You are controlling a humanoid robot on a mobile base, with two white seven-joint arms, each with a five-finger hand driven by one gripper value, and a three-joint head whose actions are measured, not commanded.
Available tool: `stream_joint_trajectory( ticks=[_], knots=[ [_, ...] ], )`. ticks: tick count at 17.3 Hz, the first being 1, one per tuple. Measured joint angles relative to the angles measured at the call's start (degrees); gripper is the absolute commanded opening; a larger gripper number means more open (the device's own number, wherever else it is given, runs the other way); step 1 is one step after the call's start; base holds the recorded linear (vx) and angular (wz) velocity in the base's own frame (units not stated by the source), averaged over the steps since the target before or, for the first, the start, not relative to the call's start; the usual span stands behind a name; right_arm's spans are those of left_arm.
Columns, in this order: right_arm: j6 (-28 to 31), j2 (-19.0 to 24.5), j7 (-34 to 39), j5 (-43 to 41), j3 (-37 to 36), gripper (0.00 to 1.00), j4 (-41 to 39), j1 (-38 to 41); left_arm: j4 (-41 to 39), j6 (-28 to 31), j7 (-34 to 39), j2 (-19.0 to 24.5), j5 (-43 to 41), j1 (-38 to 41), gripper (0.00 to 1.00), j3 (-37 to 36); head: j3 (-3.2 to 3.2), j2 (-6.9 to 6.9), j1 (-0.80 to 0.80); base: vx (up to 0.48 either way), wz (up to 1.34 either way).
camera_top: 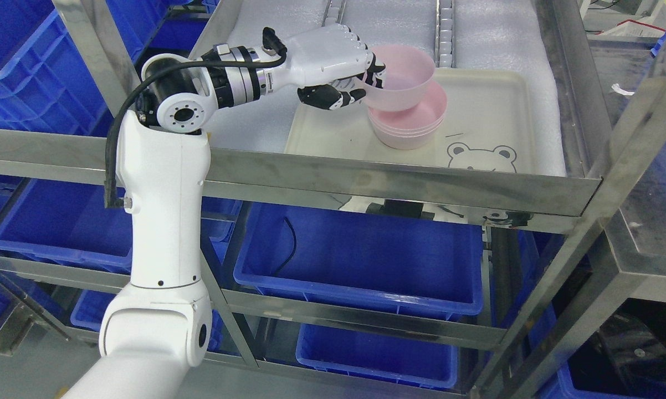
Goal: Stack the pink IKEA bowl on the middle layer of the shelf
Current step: 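Lower the pink bowl onto the stack of pink bowls on the tray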
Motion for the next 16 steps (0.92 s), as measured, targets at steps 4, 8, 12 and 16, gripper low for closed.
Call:
stream_joint_trajectory(
  ticks=[4, 8, 12, 16],
  knots=[
    [0.0, 0.0, 0.0, 0.0, 0.0, 1.0, 0.0, 0.0, 0.59, 0.0, 1.67, 0.0, 0.75, 0.23, 0.03, -1.17, 0.0, 0.0, 0.0, -0.003, -0.01],
    [0.0, 0.0, 0.0, -0.01, 0.0, 1.0, 0.0, 0.0, 1.57, 0.0, 2.2, 0.0, 0.97, 0.26, 0.03, -2.2, 0.0, 0.0, 0.0, 0.0, 0.0],
    [0.01, 0.0, 0.0, 0.01, 0.0, 1.0, 0.0, 0.0, 2.72, 0.0, 2.31, 0.0, 0.88, -0.06, 0.04, -2.99, 0.0, -0.01, 0.0, 0.0, 0.0],
    [0.01, 0.0, 0.0, 0.02, 0.0, 1.0, 0.0, 0.0, 3.6, 0.0, 2.32, 0.0, 0.67, -0.32, 0.08, -3.56, 0.0, -0.01, 0.0, 0.0, 0.0]
  ],
)
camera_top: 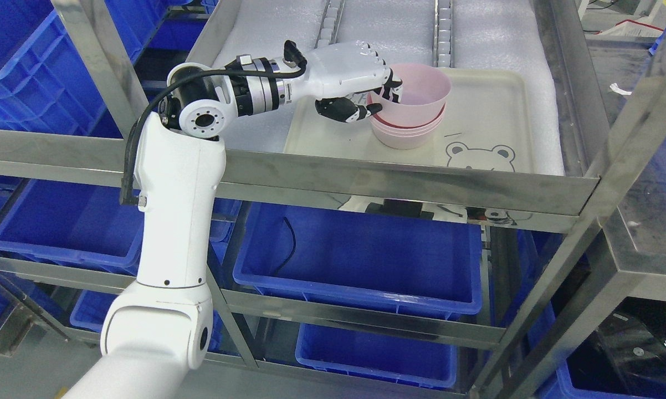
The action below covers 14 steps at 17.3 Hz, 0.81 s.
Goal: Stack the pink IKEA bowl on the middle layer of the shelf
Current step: 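Lower the pink bowl onto the stack of pink bowls on the tray, then open the left hand and release the bowl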
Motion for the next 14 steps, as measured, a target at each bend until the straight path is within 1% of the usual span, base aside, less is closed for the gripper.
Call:
stream_joint_trajectory(
  ticks=[2, 3, 4, 6, 10, 12, 14],
  knots=[
    [0.0, 0.0, 0.0, 0.0, 0.0, 1.0, 0.0, 0.0, 0.32, 0.0, 0.0, 0.0, -0.11, -0.07, 0.11, -0.21, 0.0, 0.0, 0.0, 0.0, 0.0],
    [0.0, 0.0, 0.0, -0.01, 0.0, 1.0, 0.0, 0.0, 0.5, 0.0, 0.0, 0.0, -0.16, -0.09, 0.14, -0.29, 0.0, 0.0, 0.0, 0.0, 0.0],
    [0.01, 0.0, 0.0, -0.01, 0.0, 1.0, 0.0, 0.0, 0.68, 0.0, 0.0, 0.0, -0.2, -0.1, 0.2, -0.35, 0.0, 0.0, 0.0, 0.0, 0.0],
    [0.01, 0.0, 0.0, 0.0, 0.0, 1.0, 0.0, 0.0, 0.98, 0.0, 0.01, 0.0, -0.3, -0.11, 0.4, -0.42, 0.0, 0.0, 0.0, 0.0, 0.0],
    [0.01, 0.0, 0.0, -0.01, 0.0, 1.0, 0.0, 0.0, 1.39, 0.0, 0.05, 0.0, -0.48, -0.19, 0.59, -0.19, 0.0, 0.0, 0.0, 0.0, 0.0],
    [0.01, 0.0, 0.0, 0.0, 0.0, 1.0, 0.0, 0.0, 1.56, 0.0, 0.24, 0.0, -0.52, -0.2, 0.71, 0.48, 0.0, 0.0, 0.0, 0.0, 0.0],
    [0.01, 0.0, 0.0, -0.01, 0.0, 1.0, 0.0, 0.0, 1.62, 0.0, 1.06, 0.0, -0.2, -0.24, 0.79, 1.03, 0.0, 0.0, 0.0, 0.0, 0.0]
  ],
)
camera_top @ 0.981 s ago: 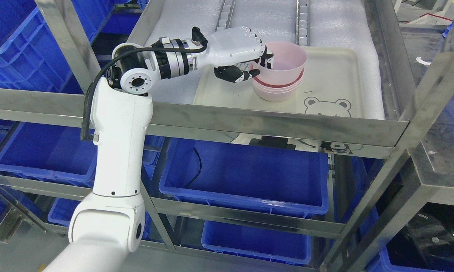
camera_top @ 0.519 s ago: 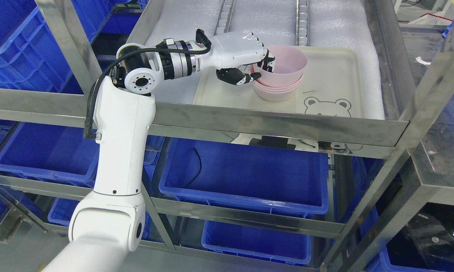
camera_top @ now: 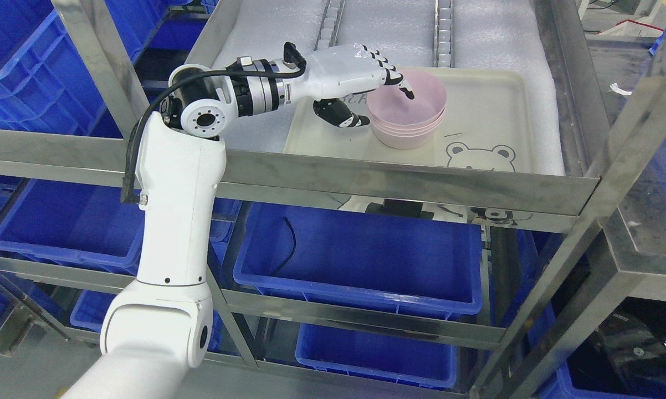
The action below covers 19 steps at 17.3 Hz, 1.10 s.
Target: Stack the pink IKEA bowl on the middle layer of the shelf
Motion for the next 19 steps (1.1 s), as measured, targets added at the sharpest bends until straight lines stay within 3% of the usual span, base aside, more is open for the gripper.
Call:
stream_joint_trajectory(
  ticks=[5, 11, 19],
  knots=[
    [0.01, 0.0, 0.0, -0.01, 0.0, 1.0, 0.0, 0.0, -0.85, 0.0, 6.25, 0.0, 6.55, -0.09, 0.82, 0.64, 0.0, 0.0, 0.0, 0.0, 0.0],
    [0.02, 0.0, 0.0, 0.0, 0.0, 1.0, 0.0, -0.03, -3.69, 0.0, 13.17, 0.0, 12.31, 1.12, 0.77, -4.56, 0.0, 0.0, 0.0, -0.015, -0.02],
    [0.09, 0.0, 0.0, 0.0, 0.0, 1.0, 0.0, 0.03, -8.46, 0.0, 19.68, 0.0, 14.11, 12.34, 0.78, -11.49, 0.0, -0.01, 0.0, -0.107, -0.2]
  ],
)
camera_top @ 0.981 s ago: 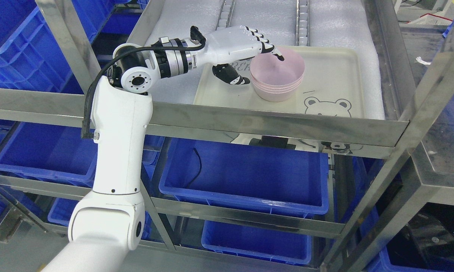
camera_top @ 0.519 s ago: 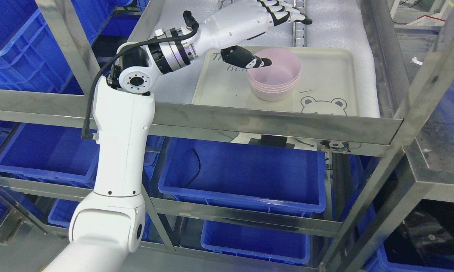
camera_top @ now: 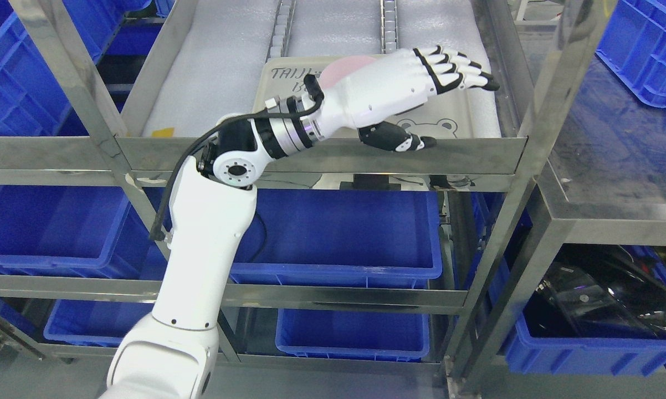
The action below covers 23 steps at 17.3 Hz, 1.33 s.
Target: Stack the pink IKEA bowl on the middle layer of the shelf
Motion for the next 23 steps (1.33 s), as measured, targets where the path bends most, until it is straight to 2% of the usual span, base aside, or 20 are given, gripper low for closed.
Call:
stream_joint_trajectory(
  ticks=[3, 8, 13, 17, 19, 20, 22, 23],
  knots=[
    [0.17, 0.0, 0.0, 0.01, 0.0, 1.0, 0.0, -0.01, -1.92, 0.0, 1.06, 0.0, 0.29, 7.34, 0.78, -1.34, 0.0, 0.0, 0.0, -0.095, -0.04],
    [0.03, 0.0, 0.0, 0.0, 0.0, 1.0, 0.0, -0.03, -4.13, 0.0, 11.24, 0.0, 2.09, 23.53, 0.8, -1.63, 0.0, 0.0, 0.0, -0.021, 0.0],
    [-0.08, 0.0, 0.0, 0.0, 0.0, 1.0, 0.0, -0.04, -3.08, -0.02, 12.67, 0.0, 6.32, 37.26, 0.81, -1.03, 0.0, 0.0, 0.0, 0.016, 0.02],
    [-0.09, 0.0, 0.0, -0.01, 0.0, 1.0, 0.0, -0.04, 1.13, -0.05, 13.28, 0.0, 10.28, 42.46, 0.81, 1.13, 0.0, -0.01, 0.0, 0.019, 0.01],
    [-0.1, 0.0, 0.0, -0.01, 0.0, 1.0, 0.0, -0.03, 3.36, -0.06, 14.26, 0.0, 15.41, 44.01, 0.82, 2.72, 0.0, -0.01, 0.0, 0.0, 0.0],
    [-0.1, 0.0, 0.0, 0.0, 0.0, 1.0, 0.0, -0.03, 4.44, -0.06, 14.96, 0.0, 18.05, 44.56, 0.86, 3.69, 0.0, -0.01, 0.0, -0.003, -0.01],
    [-0.1, 0.0, 0.0, 0.0, 0.0, 1.0, 0.0, -0.03, 5.94, 0.09, 17.46, 0.0, 22.53, 44.99, 1.0, 5.5, 0.0, -0.01, 0.0, -0.002, -0.01],
    [-0.1, 0.0, 0.0, 0.0, 0.0, 1.0, 0.0, -0.03, 6.66, 2.15, 19.7, 0.0, 24.19, 44.99, 1.0, 6.39, 0.0, -0.01, 0.0, 0.0, 0.0]
  ],
)
